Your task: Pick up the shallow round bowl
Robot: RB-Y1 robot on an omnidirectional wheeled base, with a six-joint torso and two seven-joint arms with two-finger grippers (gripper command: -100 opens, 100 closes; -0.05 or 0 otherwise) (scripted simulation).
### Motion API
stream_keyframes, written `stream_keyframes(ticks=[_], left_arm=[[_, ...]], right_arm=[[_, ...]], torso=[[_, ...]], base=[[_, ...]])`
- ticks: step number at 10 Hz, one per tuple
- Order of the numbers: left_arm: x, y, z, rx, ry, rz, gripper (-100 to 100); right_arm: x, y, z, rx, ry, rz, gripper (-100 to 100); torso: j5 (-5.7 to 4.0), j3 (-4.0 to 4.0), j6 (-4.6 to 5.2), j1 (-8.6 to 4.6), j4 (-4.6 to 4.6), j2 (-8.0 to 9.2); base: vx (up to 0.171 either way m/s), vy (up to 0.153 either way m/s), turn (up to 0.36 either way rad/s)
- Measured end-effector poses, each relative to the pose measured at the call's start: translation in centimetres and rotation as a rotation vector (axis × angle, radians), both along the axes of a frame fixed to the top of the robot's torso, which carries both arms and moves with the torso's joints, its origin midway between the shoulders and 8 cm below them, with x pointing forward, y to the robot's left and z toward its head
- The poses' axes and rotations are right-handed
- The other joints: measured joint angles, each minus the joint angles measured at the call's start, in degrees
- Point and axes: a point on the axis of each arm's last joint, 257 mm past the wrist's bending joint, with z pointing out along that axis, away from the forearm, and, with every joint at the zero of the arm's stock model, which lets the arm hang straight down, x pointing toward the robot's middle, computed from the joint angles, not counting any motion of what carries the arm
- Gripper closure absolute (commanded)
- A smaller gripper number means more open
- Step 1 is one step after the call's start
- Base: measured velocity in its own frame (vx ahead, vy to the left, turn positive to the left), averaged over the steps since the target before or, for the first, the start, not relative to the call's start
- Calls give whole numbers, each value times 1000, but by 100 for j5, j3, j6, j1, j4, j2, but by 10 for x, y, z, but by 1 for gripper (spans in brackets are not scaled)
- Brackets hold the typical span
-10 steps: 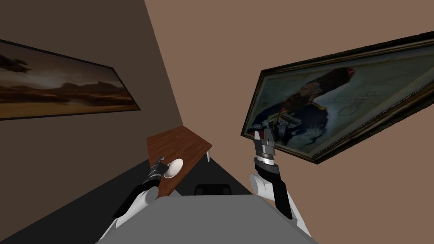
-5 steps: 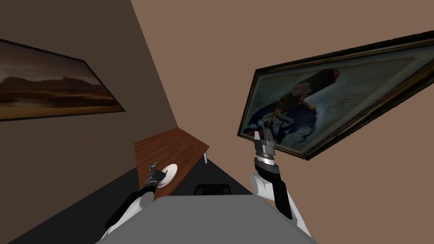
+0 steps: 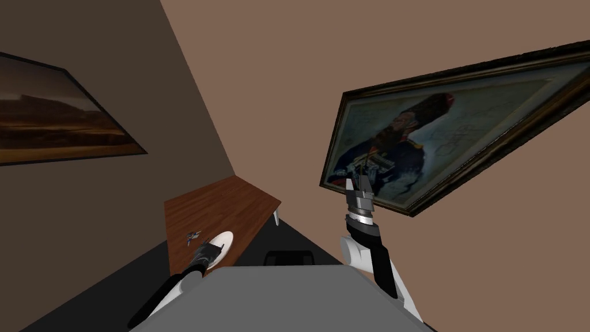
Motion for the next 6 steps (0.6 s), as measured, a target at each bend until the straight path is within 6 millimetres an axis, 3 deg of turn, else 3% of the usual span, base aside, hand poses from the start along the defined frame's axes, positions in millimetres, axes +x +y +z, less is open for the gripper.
stream_keyframes(ticks=[6], left_arm=[[-61,2,-58,-172,119,91,-100]], right_arm=[[0,0,0,0,0,0,0]], torso=[[1,-1,0,6,0,-1]], base=[[76,-2,-56]])
